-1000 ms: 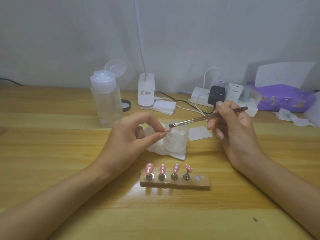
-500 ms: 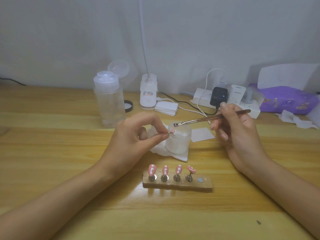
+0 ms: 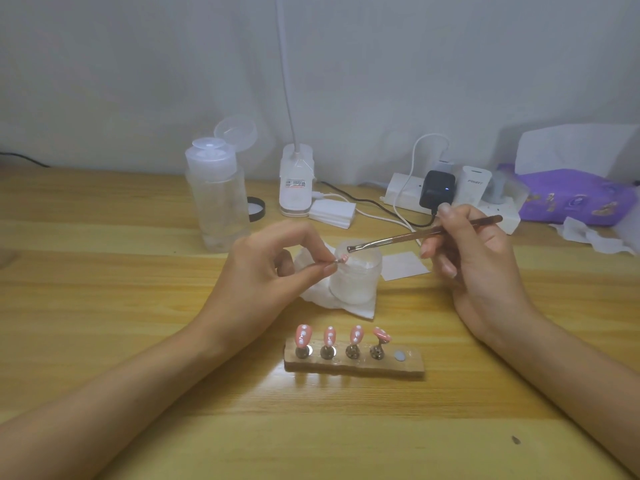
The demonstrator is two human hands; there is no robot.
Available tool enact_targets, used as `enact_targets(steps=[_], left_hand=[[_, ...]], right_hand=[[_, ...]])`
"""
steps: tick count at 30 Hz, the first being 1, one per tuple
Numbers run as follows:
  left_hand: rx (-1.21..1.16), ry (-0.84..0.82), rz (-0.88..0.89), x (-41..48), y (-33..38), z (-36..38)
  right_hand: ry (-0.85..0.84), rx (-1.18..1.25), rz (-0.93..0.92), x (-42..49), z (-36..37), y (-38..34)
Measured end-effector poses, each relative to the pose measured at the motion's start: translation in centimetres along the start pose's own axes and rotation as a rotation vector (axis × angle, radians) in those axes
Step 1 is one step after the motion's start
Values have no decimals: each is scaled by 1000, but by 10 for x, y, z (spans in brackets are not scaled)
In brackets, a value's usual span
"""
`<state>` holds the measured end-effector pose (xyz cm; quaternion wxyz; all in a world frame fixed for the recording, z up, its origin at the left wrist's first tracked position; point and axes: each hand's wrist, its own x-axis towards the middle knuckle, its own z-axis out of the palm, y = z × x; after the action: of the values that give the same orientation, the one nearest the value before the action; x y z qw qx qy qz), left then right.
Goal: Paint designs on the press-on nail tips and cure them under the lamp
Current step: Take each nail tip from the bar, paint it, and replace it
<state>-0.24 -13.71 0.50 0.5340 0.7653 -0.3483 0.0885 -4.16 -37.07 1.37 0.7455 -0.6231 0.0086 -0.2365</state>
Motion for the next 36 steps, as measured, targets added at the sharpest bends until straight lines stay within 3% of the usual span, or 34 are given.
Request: enact_targets(steps=[4, 8, 21, 26, 36], left_hand=[[14, 1, -11, 0, 2, 0], [32, 5, -19, 0, 3, 0], [21, 5, -37, 0, 4, 2], [19, 8, -45, 0, 5, 2], [27, -12, -28, 1, 5, 1]], right_hand=[[-75, 15, -22, -2, 2, -1], [0, 2, 8, 0, 0, 0], [-74, -5, -41, -2, 1, -1], [-12, -47, -27, -1, 1, 0], [62, -134, -208, 5, -13, -21]])
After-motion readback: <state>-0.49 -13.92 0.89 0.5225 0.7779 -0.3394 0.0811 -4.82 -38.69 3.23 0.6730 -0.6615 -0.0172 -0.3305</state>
